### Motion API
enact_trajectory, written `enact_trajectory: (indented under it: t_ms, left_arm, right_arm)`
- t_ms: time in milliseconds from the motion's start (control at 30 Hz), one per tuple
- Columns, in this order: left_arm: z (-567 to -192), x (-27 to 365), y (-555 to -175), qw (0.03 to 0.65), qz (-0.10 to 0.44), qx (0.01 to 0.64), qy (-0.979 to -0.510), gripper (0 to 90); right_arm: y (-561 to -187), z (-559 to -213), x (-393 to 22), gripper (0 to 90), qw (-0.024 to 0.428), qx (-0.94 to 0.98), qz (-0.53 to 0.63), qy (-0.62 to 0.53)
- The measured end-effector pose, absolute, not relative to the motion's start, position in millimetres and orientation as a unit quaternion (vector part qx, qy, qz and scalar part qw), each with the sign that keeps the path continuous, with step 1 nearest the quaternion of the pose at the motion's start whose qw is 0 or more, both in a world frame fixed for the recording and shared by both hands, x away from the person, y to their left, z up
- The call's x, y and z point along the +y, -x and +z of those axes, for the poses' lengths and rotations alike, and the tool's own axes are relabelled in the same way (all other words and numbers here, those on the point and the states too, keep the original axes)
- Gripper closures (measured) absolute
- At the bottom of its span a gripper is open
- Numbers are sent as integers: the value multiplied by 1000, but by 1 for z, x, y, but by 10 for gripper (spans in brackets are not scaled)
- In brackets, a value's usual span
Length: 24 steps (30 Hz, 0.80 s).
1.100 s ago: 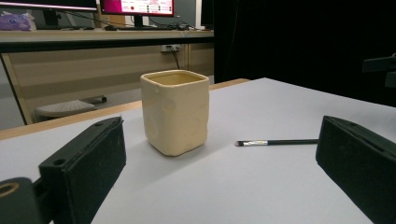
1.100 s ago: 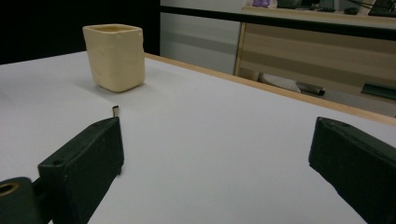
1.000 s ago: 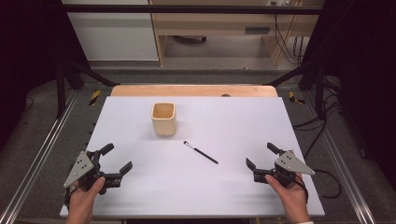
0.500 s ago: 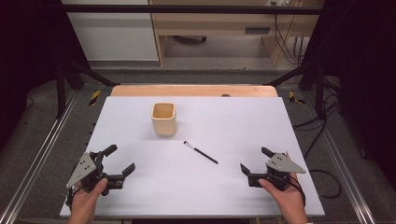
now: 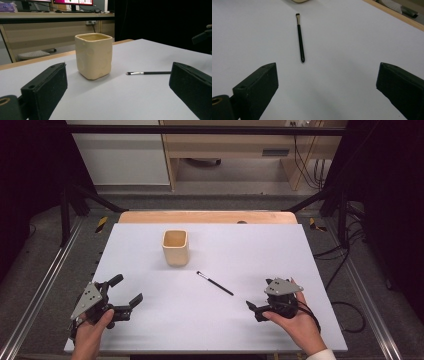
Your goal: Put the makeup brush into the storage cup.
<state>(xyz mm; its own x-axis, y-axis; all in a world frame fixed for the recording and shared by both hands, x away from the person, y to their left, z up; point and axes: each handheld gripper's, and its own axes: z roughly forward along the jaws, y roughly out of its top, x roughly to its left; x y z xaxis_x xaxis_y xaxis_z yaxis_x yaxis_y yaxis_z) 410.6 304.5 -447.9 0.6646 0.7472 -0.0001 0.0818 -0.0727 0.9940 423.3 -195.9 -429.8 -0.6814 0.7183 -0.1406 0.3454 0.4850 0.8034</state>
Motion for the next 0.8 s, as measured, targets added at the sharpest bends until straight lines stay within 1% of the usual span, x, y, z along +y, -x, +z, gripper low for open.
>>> enact_trajectory:
  t_ms: [433, 800]
  left_arm:
    - [-448, 300, -409, 605, 270, 296, -688, 15]
    - [-448, 301, -409, 605, 271, 297, -687, 15]
  right_arm:
    - [-449, -408, -184, 51, 220, 859, 343, -310]
    - [-475, -405, -153, 64, 200, 890, 295, -284]
